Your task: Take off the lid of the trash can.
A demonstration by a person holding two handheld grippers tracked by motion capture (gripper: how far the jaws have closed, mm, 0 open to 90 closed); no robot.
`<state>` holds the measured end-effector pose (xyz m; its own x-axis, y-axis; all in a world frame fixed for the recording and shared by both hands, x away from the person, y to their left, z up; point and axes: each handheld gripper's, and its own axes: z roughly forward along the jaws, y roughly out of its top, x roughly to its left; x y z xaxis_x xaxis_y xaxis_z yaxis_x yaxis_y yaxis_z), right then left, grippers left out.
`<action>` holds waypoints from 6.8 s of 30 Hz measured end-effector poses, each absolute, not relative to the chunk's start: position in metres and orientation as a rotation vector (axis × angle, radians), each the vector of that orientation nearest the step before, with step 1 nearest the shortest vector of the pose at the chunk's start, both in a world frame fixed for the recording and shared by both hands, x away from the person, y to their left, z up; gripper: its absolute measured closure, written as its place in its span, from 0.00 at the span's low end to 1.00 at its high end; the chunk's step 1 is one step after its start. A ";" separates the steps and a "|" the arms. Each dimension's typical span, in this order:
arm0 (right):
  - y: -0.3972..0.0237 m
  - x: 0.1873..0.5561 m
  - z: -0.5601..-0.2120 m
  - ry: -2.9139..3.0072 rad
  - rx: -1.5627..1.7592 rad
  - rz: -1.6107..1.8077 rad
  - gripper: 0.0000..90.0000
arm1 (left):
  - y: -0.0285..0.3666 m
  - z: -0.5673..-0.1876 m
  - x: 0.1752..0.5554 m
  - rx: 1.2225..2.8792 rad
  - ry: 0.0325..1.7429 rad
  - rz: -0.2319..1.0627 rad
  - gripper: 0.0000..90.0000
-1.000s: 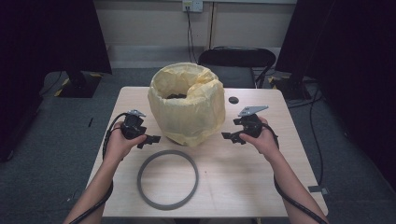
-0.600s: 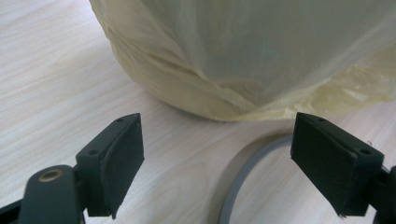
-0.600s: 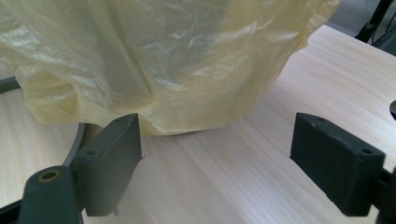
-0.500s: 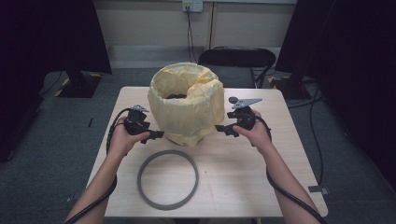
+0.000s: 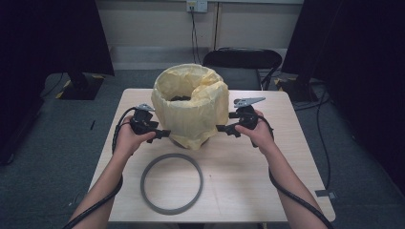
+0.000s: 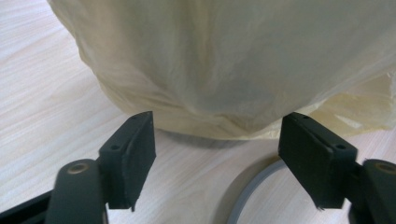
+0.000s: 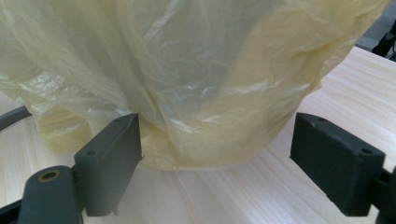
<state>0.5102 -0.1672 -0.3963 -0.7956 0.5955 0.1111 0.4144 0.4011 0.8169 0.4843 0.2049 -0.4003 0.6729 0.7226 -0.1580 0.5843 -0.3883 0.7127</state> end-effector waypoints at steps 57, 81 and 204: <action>-0.165 0.502 -0.342 2.407 0.848 1.571 0.97 | 0.209 -0.334 0.453 1.991 0.969 0.243 1.00; -0.167 0.507 -0.351 2.438 0.857 1.574 0.97 | 0.193 -0.397 0.488 2.212 0.969 0.309 0.31; -0.072 0.535 -0.244 2.377 0.514 1.475 0.43 | 0.149 -0.209 0.522 1.999 0.747 0.231 1.00</action>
<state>0.5352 -0.0725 -0.2439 -0.8924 0.4471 -0.0612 0.1437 0.4100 0.9007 0.5220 0.1493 -0.2089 0.7950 0.5908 -0.1375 0.4104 -0.3569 0.8392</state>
